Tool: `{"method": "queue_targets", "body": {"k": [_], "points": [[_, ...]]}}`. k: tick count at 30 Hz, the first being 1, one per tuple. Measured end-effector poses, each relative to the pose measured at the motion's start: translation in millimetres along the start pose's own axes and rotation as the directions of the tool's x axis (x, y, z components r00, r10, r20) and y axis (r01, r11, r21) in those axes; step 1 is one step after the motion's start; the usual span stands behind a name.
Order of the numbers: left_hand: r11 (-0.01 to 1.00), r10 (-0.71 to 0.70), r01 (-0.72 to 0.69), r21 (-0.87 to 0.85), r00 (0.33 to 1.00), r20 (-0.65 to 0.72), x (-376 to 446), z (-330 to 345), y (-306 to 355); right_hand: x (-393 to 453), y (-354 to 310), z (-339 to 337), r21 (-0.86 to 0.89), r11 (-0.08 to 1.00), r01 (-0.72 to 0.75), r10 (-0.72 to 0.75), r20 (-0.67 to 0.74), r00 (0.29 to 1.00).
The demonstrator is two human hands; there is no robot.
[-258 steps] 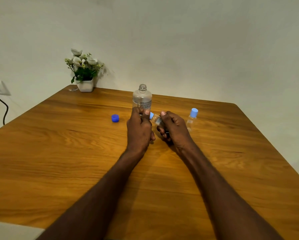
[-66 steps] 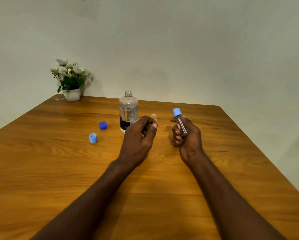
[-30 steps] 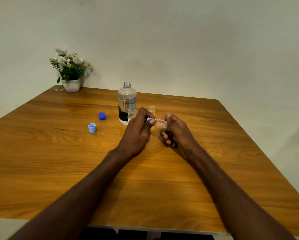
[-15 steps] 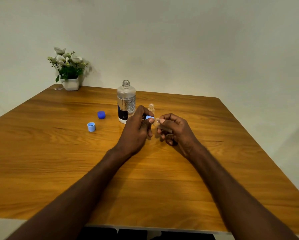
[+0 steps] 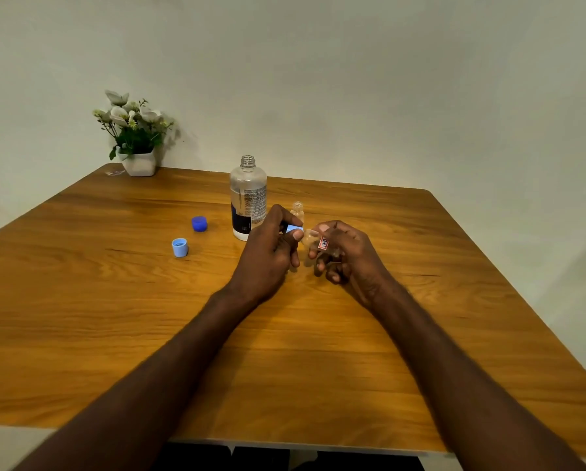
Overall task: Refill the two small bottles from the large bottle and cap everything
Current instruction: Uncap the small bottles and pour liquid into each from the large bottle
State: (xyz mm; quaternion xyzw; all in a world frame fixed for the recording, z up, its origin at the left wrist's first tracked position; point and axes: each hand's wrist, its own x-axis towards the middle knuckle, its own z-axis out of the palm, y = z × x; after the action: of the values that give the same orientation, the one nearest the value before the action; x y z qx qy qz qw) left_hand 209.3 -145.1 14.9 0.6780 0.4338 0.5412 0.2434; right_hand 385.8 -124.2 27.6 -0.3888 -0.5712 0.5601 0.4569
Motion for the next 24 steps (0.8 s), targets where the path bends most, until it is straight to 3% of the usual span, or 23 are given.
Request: {"method": "queue_targets", "body": {"k": [24], "points": [[1.0, 0.008, -0.008, 0.013, 1.0, -0.008, 1.1, 1.6, -4.0, 1.3, 0.9, -2.0, 0.031, 0.999, -0.021, 0.021, 0.012, 1.0]]}}
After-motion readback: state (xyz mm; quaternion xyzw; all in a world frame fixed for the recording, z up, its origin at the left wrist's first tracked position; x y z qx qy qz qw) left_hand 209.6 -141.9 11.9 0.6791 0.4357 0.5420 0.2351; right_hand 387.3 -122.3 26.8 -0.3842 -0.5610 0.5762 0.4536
